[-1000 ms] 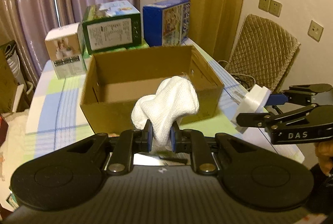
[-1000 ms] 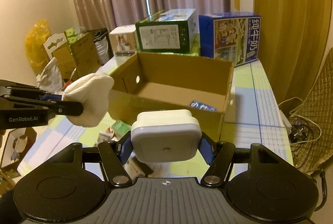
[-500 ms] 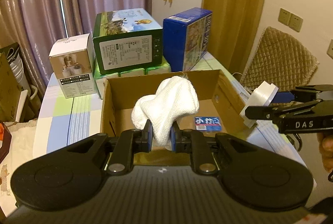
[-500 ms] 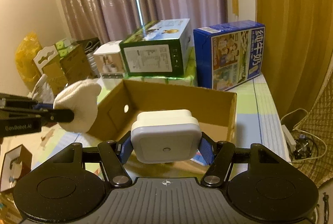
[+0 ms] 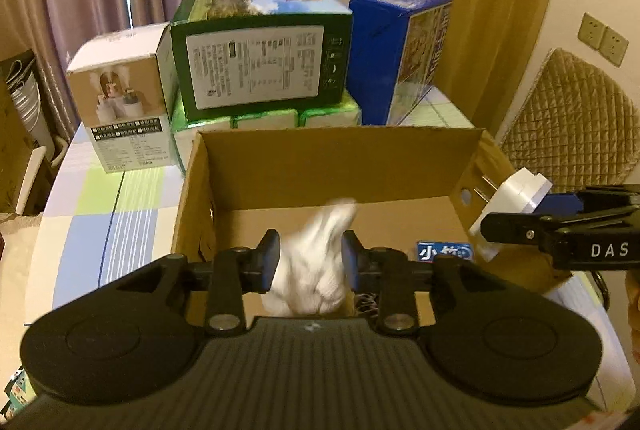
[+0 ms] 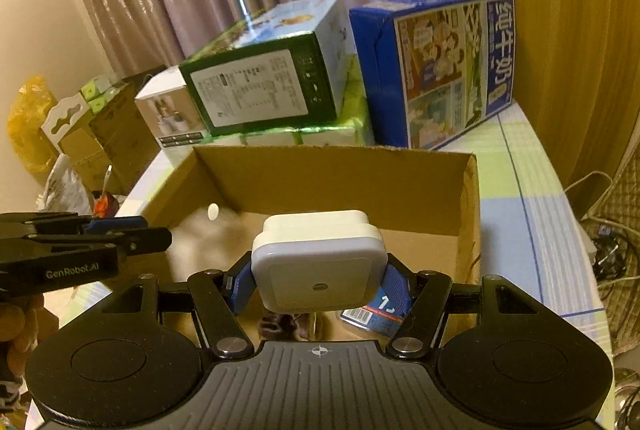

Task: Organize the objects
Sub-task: 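Carry the plug and cloth over the cardboard box and open both tools, then withdraw both open tools from the box toward the remaining table items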

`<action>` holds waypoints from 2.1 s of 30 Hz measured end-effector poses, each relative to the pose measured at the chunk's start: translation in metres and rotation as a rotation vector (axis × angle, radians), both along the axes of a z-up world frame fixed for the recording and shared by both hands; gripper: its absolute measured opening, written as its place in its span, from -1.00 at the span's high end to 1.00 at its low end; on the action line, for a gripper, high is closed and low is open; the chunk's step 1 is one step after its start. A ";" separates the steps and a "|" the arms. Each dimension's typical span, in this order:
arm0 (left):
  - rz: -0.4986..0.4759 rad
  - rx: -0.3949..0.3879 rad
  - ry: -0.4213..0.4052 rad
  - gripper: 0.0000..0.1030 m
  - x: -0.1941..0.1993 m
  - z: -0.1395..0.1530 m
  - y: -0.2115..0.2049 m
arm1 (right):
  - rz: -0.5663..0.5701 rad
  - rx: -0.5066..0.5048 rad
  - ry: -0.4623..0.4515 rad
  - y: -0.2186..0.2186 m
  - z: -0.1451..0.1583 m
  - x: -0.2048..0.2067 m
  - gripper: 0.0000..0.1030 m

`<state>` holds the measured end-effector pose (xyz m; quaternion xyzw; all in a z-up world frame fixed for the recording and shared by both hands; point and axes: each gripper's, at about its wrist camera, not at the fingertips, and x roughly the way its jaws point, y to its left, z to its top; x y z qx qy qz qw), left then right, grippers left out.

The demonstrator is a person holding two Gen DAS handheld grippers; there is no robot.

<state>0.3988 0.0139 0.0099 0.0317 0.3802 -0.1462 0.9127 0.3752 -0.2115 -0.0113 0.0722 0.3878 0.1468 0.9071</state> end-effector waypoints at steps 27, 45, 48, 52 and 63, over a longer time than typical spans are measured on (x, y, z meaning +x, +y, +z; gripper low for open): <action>0.038 -0.060 -0.029 0.11 -0.106 0.038 0.035 | -0.025 0.043 -0.120 0.000 0.062 -0.083 -0.70; 0.129 -0.029 -0.059 -0.47 -0.243 0.054 0.065 | 0.032 0.021 -0.104 0.014 0.032 -0.237 -0.84; 0.140 -0.016 -0.069 -0.55 -0.252 0.052 0.069 | 0.038 0.019 -0.092 0.017 0.022 -0.250 -0.84; 0.141 0.012 -0.073 -0.64 -0.261 0.043 0.071 | 0.052 -0.007 -0.106 0.022 0.015 -0.259 -0.84; 0.146 0.035 -0.041 -0.84 -0.260 0.015 0.071 | 0.126 -0.057 -0.123 0.043 -0.003 -0.267 -0.84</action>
